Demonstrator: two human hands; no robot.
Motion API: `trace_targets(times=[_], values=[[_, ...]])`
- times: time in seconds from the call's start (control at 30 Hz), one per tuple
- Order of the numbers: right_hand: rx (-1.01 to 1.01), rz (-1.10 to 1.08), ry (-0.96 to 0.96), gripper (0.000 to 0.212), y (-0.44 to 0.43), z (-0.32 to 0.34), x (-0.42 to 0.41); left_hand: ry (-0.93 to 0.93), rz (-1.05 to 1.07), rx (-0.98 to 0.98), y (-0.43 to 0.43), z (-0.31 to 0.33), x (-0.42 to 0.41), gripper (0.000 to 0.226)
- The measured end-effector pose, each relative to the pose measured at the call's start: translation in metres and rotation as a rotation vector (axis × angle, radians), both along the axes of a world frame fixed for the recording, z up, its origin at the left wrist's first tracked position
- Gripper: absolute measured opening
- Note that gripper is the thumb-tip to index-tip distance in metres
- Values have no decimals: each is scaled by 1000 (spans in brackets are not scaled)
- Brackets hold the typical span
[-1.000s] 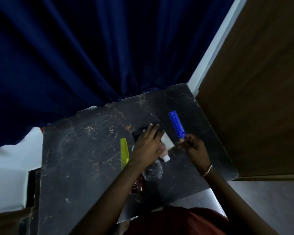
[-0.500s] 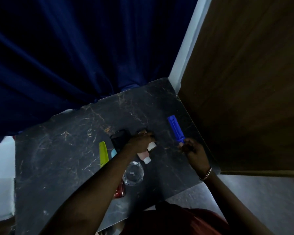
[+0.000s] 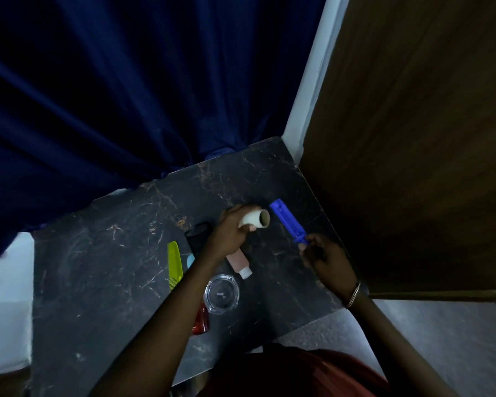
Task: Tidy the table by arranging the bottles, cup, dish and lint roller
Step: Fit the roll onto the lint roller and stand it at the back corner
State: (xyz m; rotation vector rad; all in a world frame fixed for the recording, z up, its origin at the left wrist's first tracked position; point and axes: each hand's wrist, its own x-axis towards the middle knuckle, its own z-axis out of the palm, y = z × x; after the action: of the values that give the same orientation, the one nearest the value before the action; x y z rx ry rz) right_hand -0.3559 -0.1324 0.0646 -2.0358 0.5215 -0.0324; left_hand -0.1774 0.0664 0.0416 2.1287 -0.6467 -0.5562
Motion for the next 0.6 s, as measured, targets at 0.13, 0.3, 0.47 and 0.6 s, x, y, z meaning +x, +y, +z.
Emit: trace_targets(times=[0.13, 0.3, 0.47, 0.6], values=[[-209, 152, -14, 11, 3, 16, -5, -8, 107, -120, 17, 23, -16, 48], [-313, 315, -1, 18, 6, 43, -6, -194, 67, -20, 41, 45, -29, 54], [-411, 467, 16, 18, 1, 67, 7, -423, -62, 96, 58, 66, -37, 54], [-420, 524, -16, 19, 12, 75, 23, -442, -105, 53, 55, 82, -48, 53]])
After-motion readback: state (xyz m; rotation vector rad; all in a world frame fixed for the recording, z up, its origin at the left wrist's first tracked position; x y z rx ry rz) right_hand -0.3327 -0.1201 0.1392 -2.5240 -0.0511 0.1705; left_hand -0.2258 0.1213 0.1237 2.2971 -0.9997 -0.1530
